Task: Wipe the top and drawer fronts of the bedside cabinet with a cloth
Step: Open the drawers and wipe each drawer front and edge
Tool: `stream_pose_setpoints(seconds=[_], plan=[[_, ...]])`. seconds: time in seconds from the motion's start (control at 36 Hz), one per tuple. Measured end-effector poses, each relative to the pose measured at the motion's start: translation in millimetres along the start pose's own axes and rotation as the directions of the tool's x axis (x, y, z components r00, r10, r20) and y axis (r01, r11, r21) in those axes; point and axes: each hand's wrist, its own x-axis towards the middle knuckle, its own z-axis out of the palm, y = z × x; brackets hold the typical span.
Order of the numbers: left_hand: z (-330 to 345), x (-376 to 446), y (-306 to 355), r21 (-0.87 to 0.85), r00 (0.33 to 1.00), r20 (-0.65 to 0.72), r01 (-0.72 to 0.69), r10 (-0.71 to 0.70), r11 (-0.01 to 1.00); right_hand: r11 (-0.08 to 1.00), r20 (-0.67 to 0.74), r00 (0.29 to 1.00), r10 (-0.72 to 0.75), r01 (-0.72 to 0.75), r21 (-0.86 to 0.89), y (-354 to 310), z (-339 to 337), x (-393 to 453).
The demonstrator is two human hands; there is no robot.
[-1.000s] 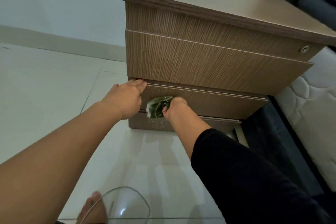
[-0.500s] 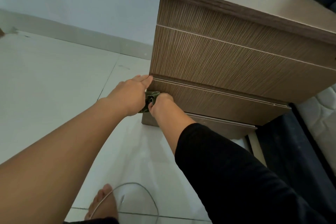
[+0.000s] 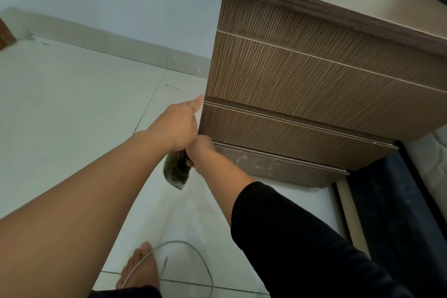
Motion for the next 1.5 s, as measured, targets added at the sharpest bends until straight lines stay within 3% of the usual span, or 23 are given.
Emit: stream_pose_setpoints(seconds=[0.06, 0.11, 0.36, 0.64, 1.03, 1.14, 1.25, 1.31, 1.39, 1.5], plan=[[1, 1, -4, 0.004, 0.999, 0.021, 0.046, -0.046, 0.999, 0.985, -0.086, 0.995, 0.051, -0.065, -0.159, 4, 1, -2], [4, 2, -9, 0.022, 0.994, 0.053, 0.099, -0.100, 0.995, 0.982, -0.110, 0.991, 0.073, -0.090, -0.167, 14, 2, 1], [25, 1, -11, 0.110, 0.969, 0.197, 0.127, -0.147, 0.986, 0.913, -0.085, 0.995, 0.054, -0.084, -0.400, 46, -9, 3], [44, 1, -14, -0.038, 0.977, 0.112, 0.186, -0.180, 0.982, 0.892, -0.025, 0.999, 0.030, -0.039, -0.451, 53, -21, 1], [103, -23, -28, -0.133, 0.934, 0.139, 0.346, -0.329, 0.929, 0.859, 0.113, 0.994, 0.008, 0.051, -0.510, 66, -33, -19], [98, -19, -33, -0.151, 0.933, 0.154, 0.348, -0.326, 0.925, 0.772, 0.050, 0.993, -0.106, 0.114, -0.626, 44, -44, -21], [95, -20, -32, -0.150, 0.945, 0.140, 0.314, -0.294, 0.937, 0.867, -0.164, 0.962, -0.217, 0.113, -0.485, 30, -38, -24], [96, -20, -31, -0.135, 0.948, 0.139, 0.306, -0.288, 0.942, 0.853, -0.230, 0.925, -0.302, 0.155, -0.498, 29, -30, -28], [96, -19, -31, -0.117, 0.947, 0.138, 0.308, -0.292, 0.944, 0.747, -0.174, 0.907, -0.383, 0.193, -0.636, 36, -19, -24], [98, -22, -32, -0.133, 0.956, 0.137, 0.276, -0.258, 0.952, 0.692, -0.095, 0.936, -0.338, 0.179, -0.699, 53, -12, -13]])
